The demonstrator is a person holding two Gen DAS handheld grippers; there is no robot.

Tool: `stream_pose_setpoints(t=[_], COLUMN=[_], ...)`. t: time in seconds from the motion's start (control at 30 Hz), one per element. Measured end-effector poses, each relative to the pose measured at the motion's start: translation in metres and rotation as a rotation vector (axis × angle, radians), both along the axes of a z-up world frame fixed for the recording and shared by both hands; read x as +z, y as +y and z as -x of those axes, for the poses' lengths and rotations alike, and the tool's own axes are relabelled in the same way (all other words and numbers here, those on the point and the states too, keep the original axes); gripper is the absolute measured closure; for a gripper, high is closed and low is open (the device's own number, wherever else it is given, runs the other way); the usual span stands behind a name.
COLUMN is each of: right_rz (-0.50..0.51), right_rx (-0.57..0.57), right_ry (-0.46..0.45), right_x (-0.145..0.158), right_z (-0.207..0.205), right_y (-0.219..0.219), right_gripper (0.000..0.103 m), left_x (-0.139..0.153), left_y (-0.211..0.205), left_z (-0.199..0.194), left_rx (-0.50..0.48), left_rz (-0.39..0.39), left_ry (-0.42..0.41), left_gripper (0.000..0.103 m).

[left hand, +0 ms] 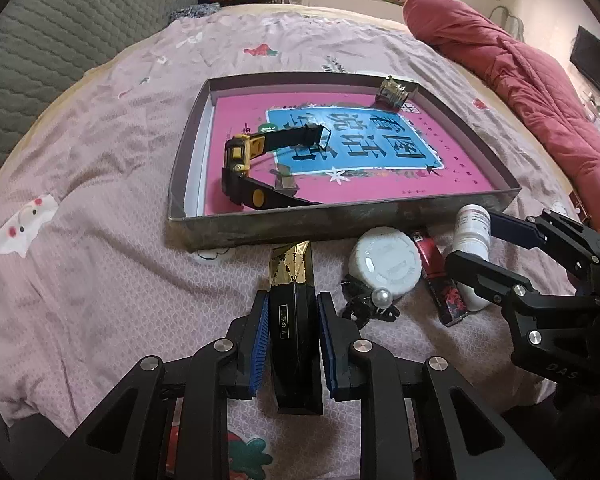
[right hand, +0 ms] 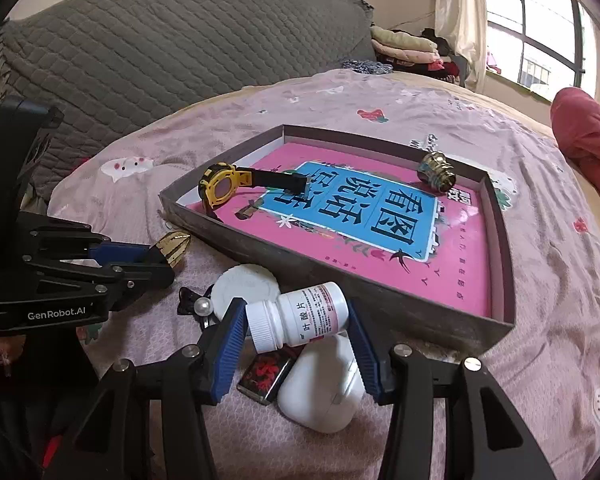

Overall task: Organize rigid objects
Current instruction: 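Lift the black lighter with the left gripper while the right gripper lifts the white pill bottle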

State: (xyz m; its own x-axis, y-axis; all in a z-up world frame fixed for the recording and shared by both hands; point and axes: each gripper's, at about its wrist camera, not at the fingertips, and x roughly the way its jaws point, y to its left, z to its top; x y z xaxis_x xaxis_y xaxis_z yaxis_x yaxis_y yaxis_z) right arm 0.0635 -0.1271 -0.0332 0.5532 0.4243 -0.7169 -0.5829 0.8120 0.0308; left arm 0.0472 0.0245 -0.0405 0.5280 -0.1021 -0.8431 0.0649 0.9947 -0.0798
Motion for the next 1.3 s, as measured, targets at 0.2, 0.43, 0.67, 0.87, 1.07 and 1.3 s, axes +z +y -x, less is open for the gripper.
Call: stream_pose_setpoints(t=[0.2,0.43,0.67,0.87,1.07,1.3], right_rz=[-0.005,-0.029,-0.04,-0.072,-0.075,-0.08], right_rx=[-0.051,-0.091,-0.121,-0.149,-0.157,-0.171], right_ry=[-0.023,-0.035,-0.045,-0.057,-0.073,-0.082], right_x=[0.007,0.017,0.023,0.033,0.039,0.043], right_z=[0.006,0.014,0.02,0.024,0.029,0.033], right_y=[-0.006,-0.01,-0.013,-0.016,-0.018,-0.02], right_gripper=[0.053,0.053,0.053,0.053,0.053,0.053], left_x=[0.005,0.01,0.016,0.023,0.028,0.034], left_y=[0.002,0.001,-0.005,-0.01,-0.012,-0.012], left_z=[0.002,0.006,0.011,0.015,0.018,0.02], left_rx=[-0.001,-0.008,-0.024,-0.035,-0.041,-0.038], left_rz=[0.001,-0.004,-0.009,-0.013,-0.014,-0.014], left_ry=[-0.016,-0.028,-0.042,-0.059,-0.072,-0.089], left_gripper=[0.079,0.079,0.079,0.079,0.079,0.079])
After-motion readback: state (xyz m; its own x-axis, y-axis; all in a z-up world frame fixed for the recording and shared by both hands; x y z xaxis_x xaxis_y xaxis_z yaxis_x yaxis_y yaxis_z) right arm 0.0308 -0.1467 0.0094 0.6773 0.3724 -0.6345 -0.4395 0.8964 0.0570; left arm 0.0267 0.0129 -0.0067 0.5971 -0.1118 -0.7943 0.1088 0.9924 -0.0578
